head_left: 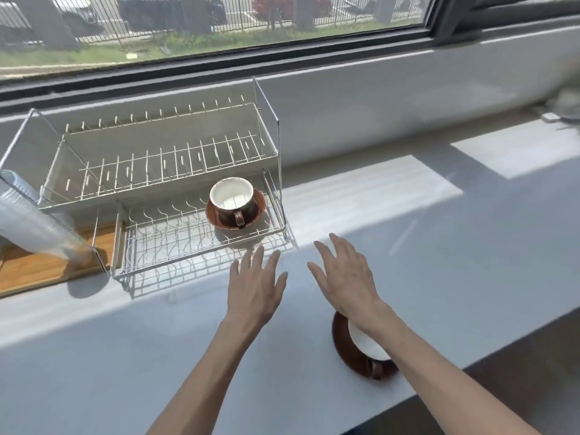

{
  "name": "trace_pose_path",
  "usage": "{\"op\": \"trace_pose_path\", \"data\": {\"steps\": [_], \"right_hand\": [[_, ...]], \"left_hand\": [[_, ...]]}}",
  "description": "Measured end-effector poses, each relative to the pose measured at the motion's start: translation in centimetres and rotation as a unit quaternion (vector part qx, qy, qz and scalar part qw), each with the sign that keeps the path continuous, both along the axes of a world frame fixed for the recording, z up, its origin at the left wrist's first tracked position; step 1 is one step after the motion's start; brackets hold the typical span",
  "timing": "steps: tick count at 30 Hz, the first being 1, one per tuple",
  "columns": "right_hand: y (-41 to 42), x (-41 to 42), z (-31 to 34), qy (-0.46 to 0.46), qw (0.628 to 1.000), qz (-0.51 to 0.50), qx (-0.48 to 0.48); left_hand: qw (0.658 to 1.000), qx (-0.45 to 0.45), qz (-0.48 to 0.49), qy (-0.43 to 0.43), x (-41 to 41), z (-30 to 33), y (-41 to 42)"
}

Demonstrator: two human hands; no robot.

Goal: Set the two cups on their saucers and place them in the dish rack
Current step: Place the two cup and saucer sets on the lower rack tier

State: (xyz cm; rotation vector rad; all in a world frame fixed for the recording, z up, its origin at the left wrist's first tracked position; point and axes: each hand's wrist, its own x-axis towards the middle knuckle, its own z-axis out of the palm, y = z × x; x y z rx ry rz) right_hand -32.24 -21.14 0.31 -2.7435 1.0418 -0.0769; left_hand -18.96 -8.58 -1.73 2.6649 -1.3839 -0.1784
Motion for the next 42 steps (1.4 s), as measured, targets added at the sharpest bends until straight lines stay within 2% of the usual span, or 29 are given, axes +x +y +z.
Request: {"op": "trace_pose_path", "data": {"steps": [11, 14, 17, 19, 24, 33, 42], "right_hand": [[-0.1, -9.8, -2.8, -0.010, 0.978, -0.179, 0.104], [0.1, -11.5, -3.6, -0.043, 0.963, -0.221, 0.146], [0.2, -13.0, -4.7, -0.072, 0.940, -0.263, 0.205], [0.3, -13.8, -5.5, -0.086, 0.926, -0.277, 0.241], [0.3, -14.4, -6.4, -0.104, 0.921, -0.262, 0.269], [-0.7, -14.4, -6.5, -0.102, 0.916, -0.245, 0.301], [0.4, -11.6, -6.7, -0.100, 0.924, -0.199, 0.311]], "left_hand": [[0.992, -0.003, -0.051, 0.116, -9.3, -2.7, -1.6], [0.980, -0.013, -0.019, 0.196, -10.7, -3.2, -1.6], [0.954, -0.027, 0.027, 0.296, -11.9, -3.6, -1.7], [0.943, -0.022, 0.041, 0.330, -12.6, -4.0, -1.8], [0.922, 0.009, 0.067, 0.380, -13.1, -4.7, -2.0], [0.874, -0.043, 0.112, 0.470, -12.9, -4.5, -2.1], [0.873, -0.073, 0.161, 0.455, -11.1, -4.4, 0.2]]}}
